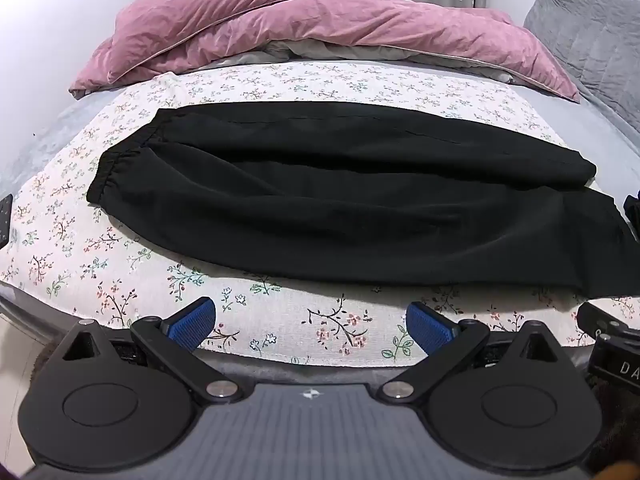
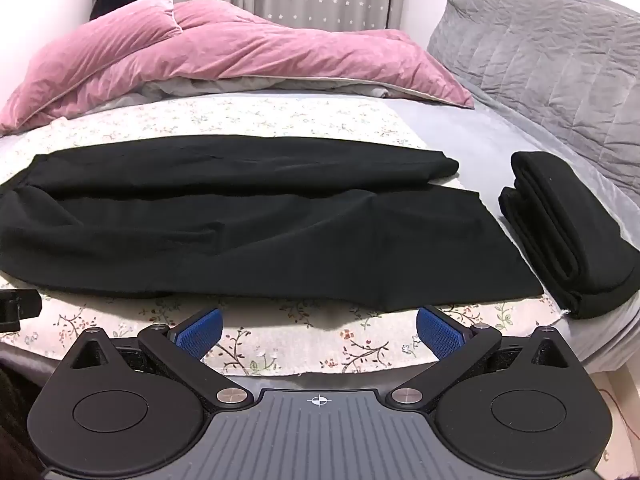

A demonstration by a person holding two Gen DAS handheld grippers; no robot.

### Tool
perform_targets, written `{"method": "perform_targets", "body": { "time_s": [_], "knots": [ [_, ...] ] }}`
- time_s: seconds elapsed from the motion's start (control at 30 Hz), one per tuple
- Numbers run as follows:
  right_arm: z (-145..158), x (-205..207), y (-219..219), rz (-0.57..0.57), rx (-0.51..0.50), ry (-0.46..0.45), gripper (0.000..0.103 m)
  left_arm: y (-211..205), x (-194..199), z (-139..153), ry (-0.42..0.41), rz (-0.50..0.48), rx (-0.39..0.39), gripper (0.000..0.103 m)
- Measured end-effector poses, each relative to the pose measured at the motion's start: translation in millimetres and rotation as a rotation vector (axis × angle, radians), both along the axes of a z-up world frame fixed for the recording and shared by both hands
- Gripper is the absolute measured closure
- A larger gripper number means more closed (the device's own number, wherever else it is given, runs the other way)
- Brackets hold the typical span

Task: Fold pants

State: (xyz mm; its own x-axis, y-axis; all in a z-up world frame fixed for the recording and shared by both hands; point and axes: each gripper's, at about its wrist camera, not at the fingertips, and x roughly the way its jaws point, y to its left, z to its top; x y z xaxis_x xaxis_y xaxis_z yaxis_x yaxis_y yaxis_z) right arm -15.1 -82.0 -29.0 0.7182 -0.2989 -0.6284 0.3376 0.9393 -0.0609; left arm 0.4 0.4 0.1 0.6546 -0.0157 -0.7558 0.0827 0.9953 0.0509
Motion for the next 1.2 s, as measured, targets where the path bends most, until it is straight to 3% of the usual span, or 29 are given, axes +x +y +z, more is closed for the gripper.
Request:
{"method": "perform_targets", "body": {
  "time_s": [1.2],
  "knots": [
    [0, 5, 16, 0.028, -0.008, 0.015, 0.0, 3, 1, 3, 0.013, 0.01, -0.021, 0.0]
  ]
}}
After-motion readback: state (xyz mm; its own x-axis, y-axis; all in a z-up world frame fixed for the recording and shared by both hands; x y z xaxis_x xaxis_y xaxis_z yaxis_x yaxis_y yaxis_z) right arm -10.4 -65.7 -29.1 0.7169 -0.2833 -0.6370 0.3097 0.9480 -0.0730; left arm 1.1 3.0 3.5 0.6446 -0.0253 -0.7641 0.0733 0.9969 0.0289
